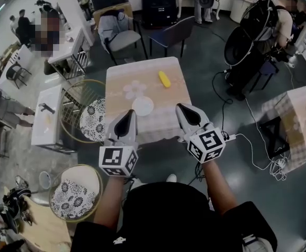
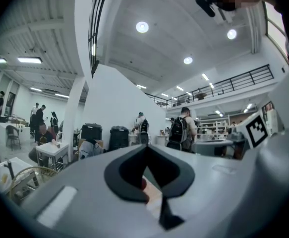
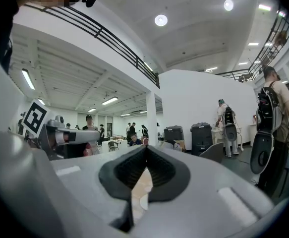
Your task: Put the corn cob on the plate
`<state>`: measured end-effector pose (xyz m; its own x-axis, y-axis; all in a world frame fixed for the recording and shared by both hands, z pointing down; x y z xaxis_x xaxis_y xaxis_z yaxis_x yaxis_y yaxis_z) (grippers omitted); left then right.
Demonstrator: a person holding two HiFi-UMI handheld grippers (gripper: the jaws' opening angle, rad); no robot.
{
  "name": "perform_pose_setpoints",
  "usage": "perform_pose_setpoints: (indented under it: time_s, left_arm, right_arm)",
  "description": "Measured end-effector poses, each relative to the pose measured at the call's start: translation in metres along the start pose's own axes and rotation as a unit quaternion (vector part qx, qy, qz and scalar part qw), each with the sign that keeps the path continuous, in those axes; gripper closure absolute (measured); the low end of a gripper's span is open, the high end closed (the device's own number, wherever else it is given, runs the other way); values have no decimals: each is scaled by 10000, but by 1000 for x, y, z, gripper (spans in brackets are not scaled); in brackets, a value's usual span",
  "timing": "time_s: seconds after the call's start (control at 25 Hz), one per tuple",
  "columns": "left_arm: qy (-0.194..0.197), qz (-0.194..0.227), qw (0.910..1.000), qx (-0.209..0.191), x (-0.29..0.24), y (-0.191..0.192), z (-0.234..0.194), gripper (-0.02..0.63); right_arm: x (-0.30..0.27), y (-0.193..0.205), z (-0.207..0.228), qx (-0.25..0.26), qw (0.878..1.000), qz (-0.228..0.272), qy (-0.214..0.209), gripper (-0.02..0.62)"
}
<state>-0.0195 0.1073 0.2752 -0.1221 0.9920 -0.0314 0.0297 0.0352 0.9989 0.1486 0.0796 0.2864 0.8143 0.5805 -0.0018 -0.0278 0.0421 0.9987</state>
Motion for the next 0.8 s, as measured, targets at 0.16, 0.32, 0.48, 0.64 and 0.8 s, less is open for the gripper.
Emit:
perform_pose_setpoints:
  time_s: [0.16,0.32,0.48,0.64,0.8]
  left_arm:
    - [-60,46,10000,4,6,2,9,597]
    - [-213,17,9998,-22,7,3,11,598]
    - [-372,33,9993,-37,8,4,6,597]
    - [-449,15,9990,27,4,7,-2,597]
    - [-426,5,9989,189,-4,10,-8,597]
  right_arm:
    - [5,8,6,-36,9999,-37,-86,595]
    - [4,14,10,-115,9996,-72,-229,595]
    - [-4,18,13,-129,9991,-157,-384,594]
    - [-10,19,16,-102,9990,-172,-399,594]
    - [-15,21,20,-102,9991,-208,-359,594]
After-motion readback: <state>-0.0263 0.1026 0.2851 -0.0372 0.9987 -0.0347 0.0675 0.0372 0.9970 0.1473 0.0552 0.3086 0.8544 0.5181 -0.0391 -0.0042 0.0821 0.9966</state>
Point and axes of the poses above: the fingertips, and each gripper's own axes: x backward along the fingers, z to its right, y out of its underside, the point moved 2 cm from there along x, backward along the fingers, and after that the axes turned 15 degrees about -y, right-handed, at the moved point
